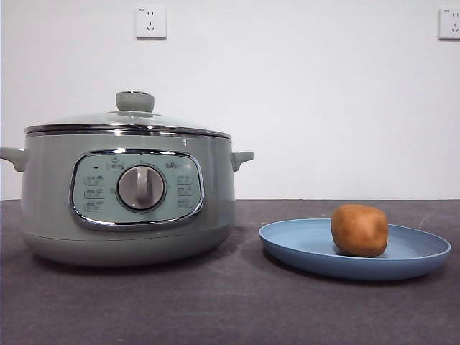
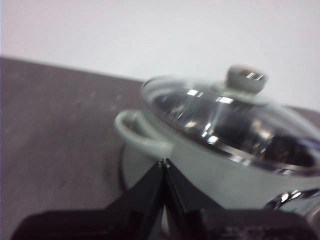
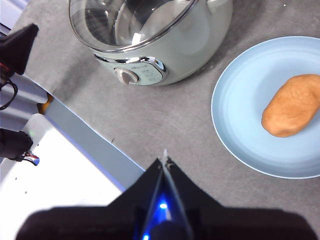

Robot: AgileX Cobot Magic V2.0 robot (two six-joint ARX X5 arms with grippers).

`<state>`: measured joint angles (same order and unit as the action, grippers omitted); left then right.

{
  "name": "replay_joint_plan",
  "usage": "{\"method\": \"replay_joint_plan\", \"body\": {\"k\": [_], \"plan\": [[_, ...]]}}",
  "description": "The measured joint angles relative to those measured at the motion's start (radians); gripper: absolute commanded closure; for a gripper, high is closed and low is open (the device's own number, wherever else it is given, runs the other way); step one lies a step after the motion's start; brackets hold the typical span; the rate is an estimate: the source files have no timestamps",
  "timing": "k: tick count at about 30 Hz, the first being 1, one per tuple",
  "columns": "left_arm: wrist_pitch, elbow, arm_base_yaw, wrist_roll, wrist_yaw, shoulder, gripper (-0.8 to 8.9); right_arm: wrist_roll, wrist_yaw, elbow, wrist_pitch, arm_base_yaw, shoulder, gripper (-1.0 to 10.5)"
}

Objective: Take the potato out from the steamer,put the potato on the plate,close the lid

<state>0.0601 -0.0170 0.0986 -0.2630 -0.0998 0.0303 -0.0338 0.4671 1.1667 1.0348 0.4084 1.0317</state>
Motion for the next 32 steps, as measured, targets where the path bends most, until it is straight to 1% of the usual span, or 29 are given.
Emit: {"method": "replay_joint_plan", "body": {"k": [6, 32], "plan": [[0.119, 0.000, -0.023, -0.001, 0.031, 0.000, 8.17, 0.000, 0.000, 0.000, 0.000, 0.000, 0.000, 9.5], [0.121, 0.000, -0.026, -0.002, 0.040, -0.002, 8.17, 0.000, 0.000, 0.000, 0.000, 0.000, 0.000, 9.5]]}}
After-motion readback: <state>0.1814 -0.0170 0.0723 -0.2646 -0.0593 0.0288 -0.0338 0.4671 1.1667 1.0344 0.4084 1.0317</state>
